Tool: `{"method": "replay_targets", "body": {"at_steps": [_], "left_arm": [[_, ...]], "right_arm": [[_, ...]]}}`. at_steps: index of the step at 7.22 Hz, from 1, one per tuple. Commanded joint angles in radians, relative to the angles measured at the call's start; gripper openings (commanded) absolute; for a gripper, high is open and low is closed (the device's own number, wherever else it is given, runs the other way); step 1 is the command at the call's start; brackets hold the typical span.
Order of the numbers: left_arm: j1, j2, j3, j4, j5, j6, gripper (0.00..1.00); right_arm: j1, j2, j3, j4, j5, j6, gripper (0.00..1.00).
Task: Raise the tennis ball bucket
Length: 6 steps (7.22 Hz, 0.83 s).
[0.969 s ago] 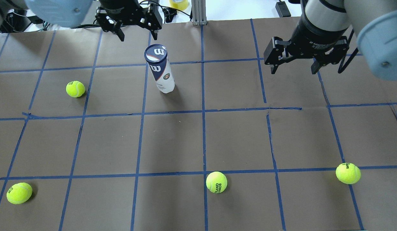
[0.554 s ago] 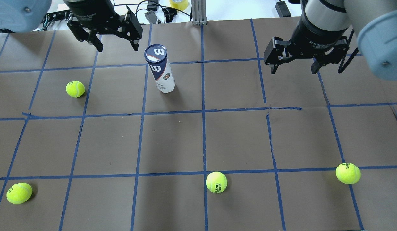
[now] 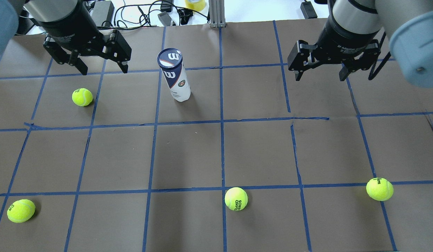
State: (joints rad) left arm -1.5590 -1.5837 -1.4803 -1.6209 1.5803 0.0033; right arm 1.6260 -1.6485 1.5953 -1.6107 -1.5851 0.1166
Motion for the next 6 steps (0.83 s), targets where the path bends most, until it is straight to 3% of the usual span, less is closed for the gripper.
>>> {"method": "replay_targets", "body": {"at_steps": [1, 6], "left_arm": [[0.011, 0.042, -0.043, -0.02, 0.009, -0.005, 1.0], [0.027, 0.054, -0.048, -0.043, 0.009, -0.017, 1.0]], "right_arm": [[0.0, 0.0, 0.0, 0.0, -0.001, 0.0, 1.0], [0.0, 0.0, 0.0, 0.0, -0.001, 0.0, 1.0]]}}
